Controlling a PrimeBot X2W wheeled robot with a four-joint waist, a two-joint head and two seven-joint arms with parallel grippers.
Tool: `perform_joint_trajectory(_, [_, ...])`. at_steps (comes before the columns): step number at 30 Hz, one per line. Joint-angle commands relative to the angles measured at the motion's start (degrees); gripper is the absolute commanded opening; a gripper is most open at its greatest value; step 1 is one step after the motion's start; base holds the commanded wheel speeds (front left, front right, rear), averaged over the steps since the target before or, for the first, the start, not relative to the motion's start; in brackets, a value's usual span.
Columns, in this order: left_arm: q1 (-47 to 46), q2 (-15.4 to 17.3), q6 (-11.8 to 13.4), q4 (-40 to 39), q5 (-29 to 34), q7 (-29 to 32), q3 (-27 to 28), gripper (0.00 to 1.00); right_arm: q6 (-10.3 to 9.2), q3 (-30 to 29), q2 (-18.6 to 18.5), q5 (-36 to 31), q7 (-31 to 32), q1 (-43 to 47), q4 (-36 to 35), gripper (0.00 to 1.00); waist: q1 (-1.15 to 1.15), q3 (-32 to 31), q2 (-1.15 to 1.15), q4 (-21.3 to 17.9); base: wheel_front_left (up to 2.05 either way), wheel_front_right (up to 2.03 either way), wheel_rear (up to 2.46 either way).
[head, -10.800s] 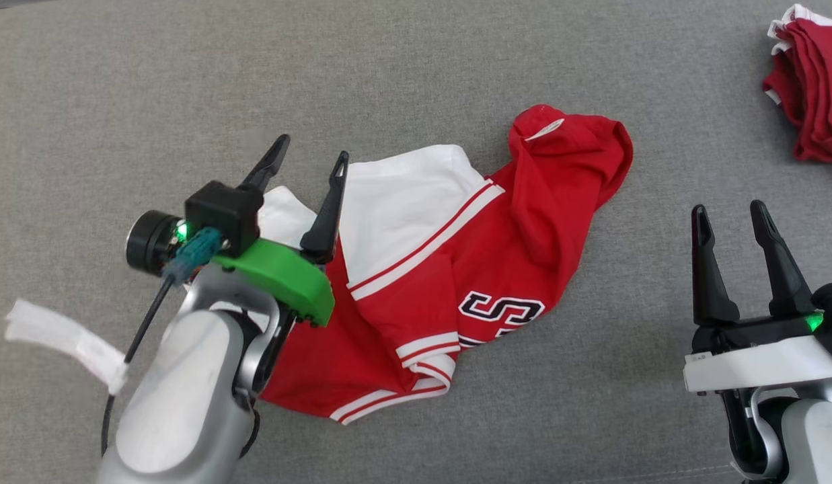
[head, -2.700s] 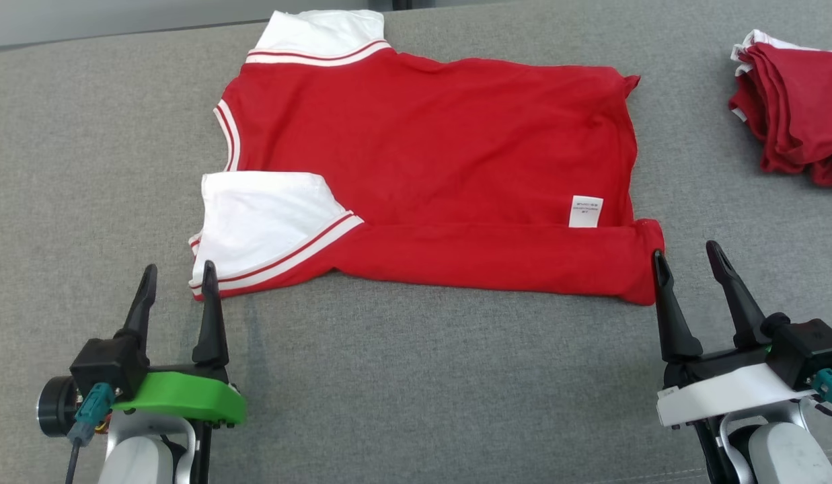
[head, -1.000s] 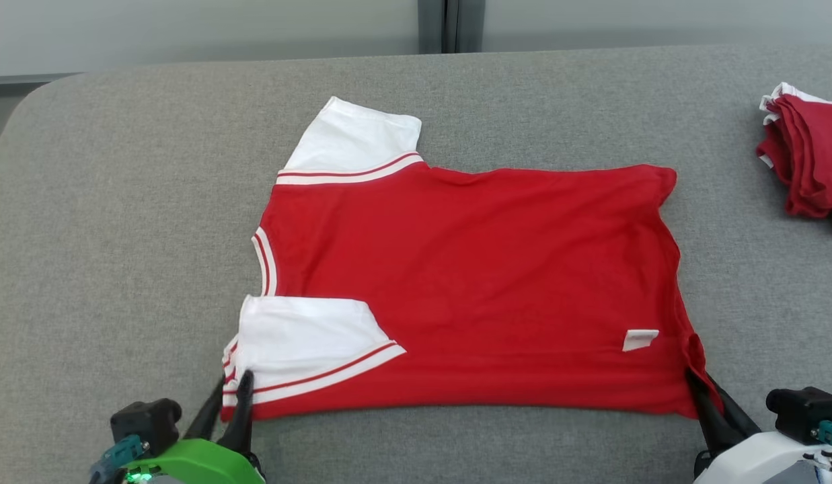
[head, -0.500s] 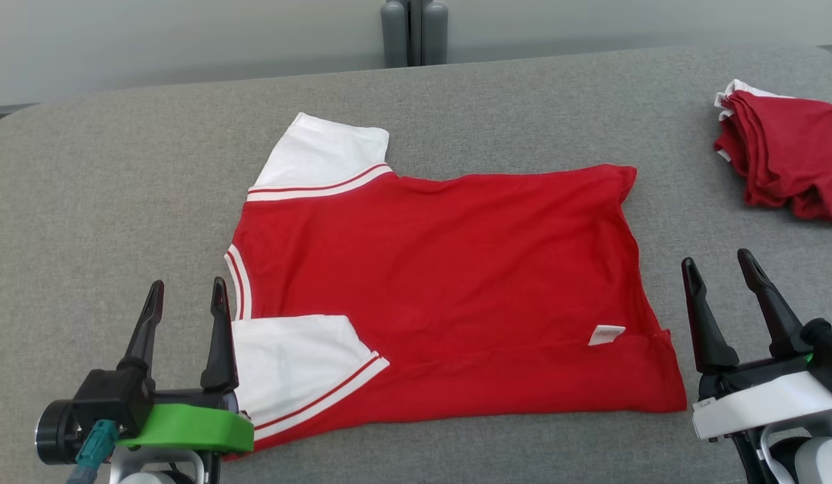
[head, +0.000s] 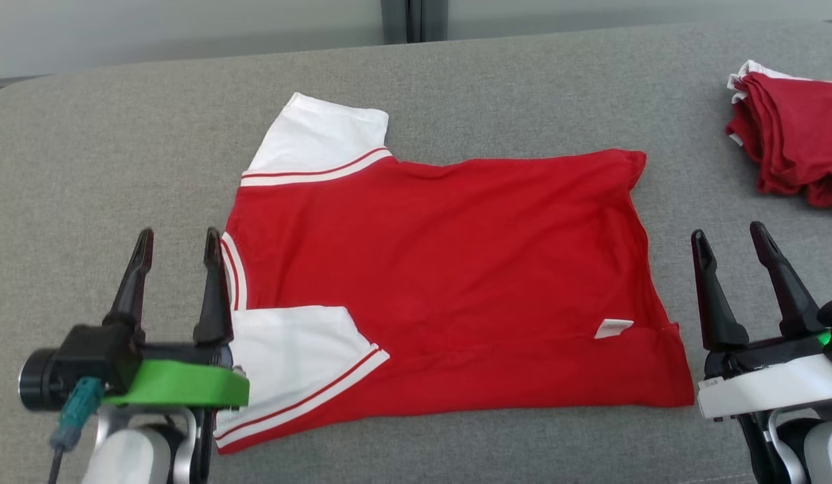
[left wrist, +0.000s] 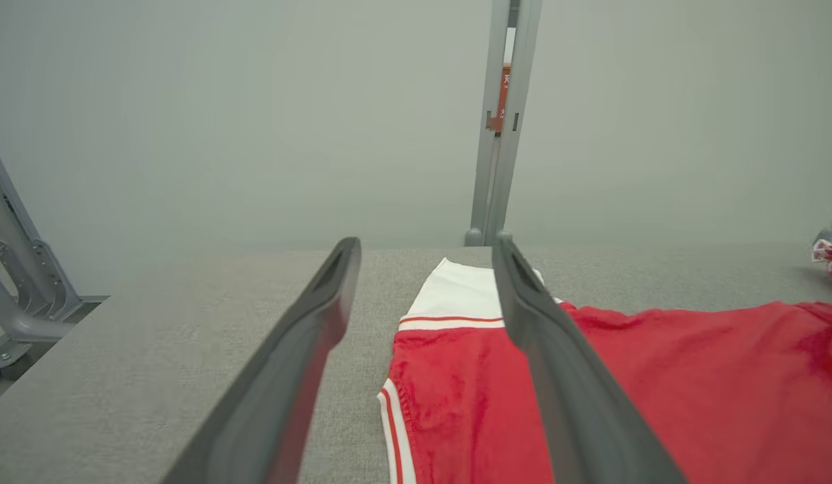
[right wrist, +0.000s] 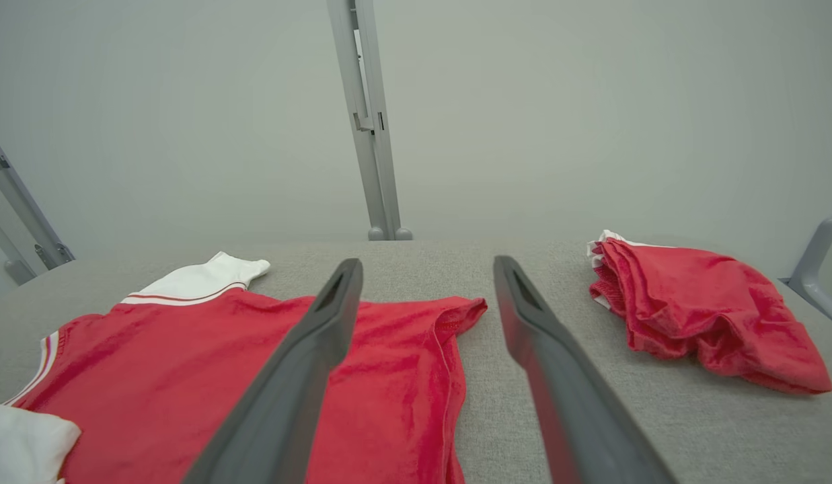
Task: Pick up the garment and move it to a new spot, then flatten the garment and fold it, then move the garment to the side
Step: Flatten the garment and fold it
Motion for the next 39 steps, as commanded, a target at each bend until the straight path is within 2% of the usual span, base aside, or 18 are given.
perform_joint_trajectory(1, [-3.5, 0.4, -1.0, -0.1, -0.7, 0.5, -0.3, 1.0, -0.04, -0.2, 0.1, 0.2, 0.1, -1.3, -0.5, 1.0, 0.0, 3.1, 0.0, 0.4, 0.0, 0.0, 0.0])
perform_joint_trajectory(5, [-14.4, 0.6, -4.3, 1.6, -1.7, 4.3, -1.9, 1.0, -0.04, 0.1, 0.2, -0.2, 0.3, -3.8, -1.7, 1.0, 0.0, 8.4, 0.0, -0.2, 0.0, 0.0, 0.0])
perform_joint_trajectory(9, [-26.8, -0.1, -8.1, 7.7, -3.6, 9.0, -3.3, 1.0, -0.04, 0.5, 0.7, -0.6, -0.1, -6.4, -2.1, 1.0, 0.0, 13.7, 0.0, -1.4, 0.0, 0.0, 0.0])
perform_joint_trajectory(13, [-38.0, -0.4, -11.0, 18.5, -5.1, 11.1, -3.7, 1.0, -0.04, 1.2, 1.5, -0.6, -1.3, -8.9, -1.6, 1.0, 0.0, 17.9, 0.0, -3.2, 0.0, 0.0, 0.0])
perform_joint_trajectory(17, [-46.4, 0.6, -12.8, 29.7, -5.4, 12.7, -4.6, 1.0, -0.04, 2.6, 2.0, -0.5, -2.4, -11.0, -0.6, 1.0, 0.0, 21.0, 0.0, -5.5, 0.0, 0.0, 0.0])
perform_joint_trajectory(25, [-56.8, 2.6, -14.5, 49.9, -7.6, 18.7, -8.1, 1.0, -0.04, 4.6, 2.5, 0.3, -4.5, -13.2, 2.8, 1.0, 0.0, 23.5, 0.0, -8.7, 0.0, 0.0, 0.0])
perform_joint_trajectory(34, [-61.3, 3.8, -14.7, 61.9, -8.3, 17.8, -10.0, 1.0, -0.04, 3.7, 1.5, 1.6, -5.0, -14.1, 6.3, 1.0, 0.0, 23.7, 0.0, -9.5, 0.0, 0.0, 0.0])
perform_joint_trajectory(35, [-61.5, 3.5, -14.7, 62.7, -8.5, 17.7, -10.4, 0.72, -0.04, 3.6, 1.2, 1.8, -4.7, -14.4, 6.5, 1.0, 0.0, 23.7, 0.0, -9.3, 0.0, 0.0, 0.0])
perform_joint_trajectory(36, [-61.7, 3.2, -14.7, 63.0, -8.8, 17.4, -10.9, 0.22, -0.04, 3.4, 0.9, 2.0, -4.4, -14.7, 6.7, 1.0, 0.0, 23.6, 0.0, -9.2, 0.0, 0.0, 0.0])
perform_joint_trajectory(37, [-62.0, 3.1, -14.7, 63.4, -8.9, 17.3, -11.4, 0.0, -0.04, 3.3, 0.5, 2.2, -4.0, -15.1, 7.0, 1.0, 0.0, 23.5, 0.0, -9.0, 0.0, 0.0, 0.0])
perform_joint_trajectory(39, [-62.6, 2.8, -14.7, 63.4, -9.7, 16.6, -12.5, 0.0, -0.04, 3.3, -0.7, 2.8, -3.1, -16.2, 7.7, 1.0, 0.0, 23.4, 0.0, -8.5, 0.0, 0.0, 0.0])
